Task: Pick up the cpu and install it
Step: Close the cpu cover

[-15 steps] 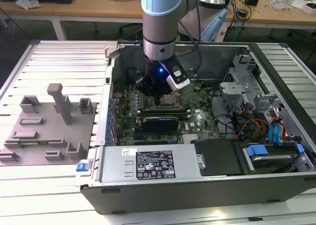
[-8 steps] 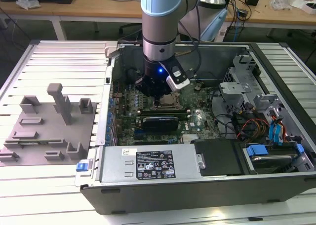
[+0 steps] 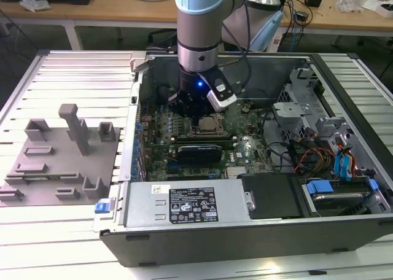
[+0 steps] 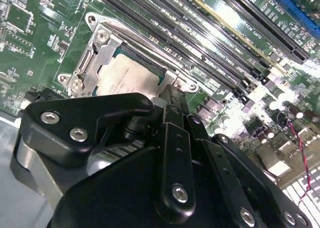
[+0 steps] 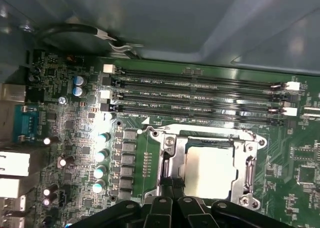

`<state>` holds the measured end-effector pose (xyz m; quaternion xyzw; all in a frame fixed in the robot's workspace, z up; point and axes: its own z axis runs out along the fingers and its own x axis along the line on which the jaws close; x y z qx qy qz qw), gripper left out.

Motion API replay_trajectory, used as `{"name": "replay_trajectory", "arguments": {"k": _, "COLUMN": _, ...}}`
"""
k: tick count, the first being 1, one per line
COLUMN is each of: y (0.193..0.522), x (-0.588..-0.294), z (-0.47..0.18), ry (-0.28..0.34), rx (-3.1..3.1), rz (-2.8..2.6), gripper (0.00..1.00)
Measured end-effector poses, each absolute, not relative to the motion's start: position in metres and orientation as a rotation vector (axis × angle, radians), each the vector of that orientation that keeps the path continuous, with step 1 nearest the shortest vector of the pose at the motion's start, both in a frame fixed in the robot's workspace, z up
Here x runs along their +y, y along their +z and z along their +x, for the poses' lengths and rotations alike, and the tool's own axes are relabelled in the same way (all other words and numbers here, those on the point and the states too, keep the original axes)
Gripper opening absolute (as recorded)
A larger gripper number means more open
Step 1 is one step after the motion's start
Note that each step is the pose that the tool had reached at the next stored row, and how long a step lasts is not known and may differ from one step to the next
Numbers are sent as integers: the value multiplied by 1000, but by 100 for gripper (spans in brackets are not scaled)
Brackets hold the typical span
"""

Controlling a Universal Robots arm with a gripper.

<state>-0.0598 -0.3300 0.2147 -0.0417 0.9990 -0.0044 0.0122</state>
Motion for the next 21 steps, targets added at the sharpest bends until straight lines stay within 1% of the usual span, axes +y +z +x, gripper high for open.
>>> {"name": "replay_trajectory", "arguments": {"k": 5, "y": 228, "x": -330, "z": -60, "ry": -14, "rx": 3115, "rz": -130, "gripper": 11}}
{"name": "replay_trajectory", "arguments": {"k": 10, "y": 228, "x": -330, "z": -52, "ry": -14, "rx": 3116, "rz": -130, "gripper": 11}}
{"name": "replay_trajectory", "arguments": {"k": 15, "y": 228, "x": -330, "z": -28, "ry": -13, "rx": 3120, "rz": -129, "gripper": 11}}
{"name": "replay_trajectory", "arguments": {"k": 21, "y": 235, "x": -330, "z": -27, "ry": -13, "rx": 3120, "rz": -129, "gripper": 11}}
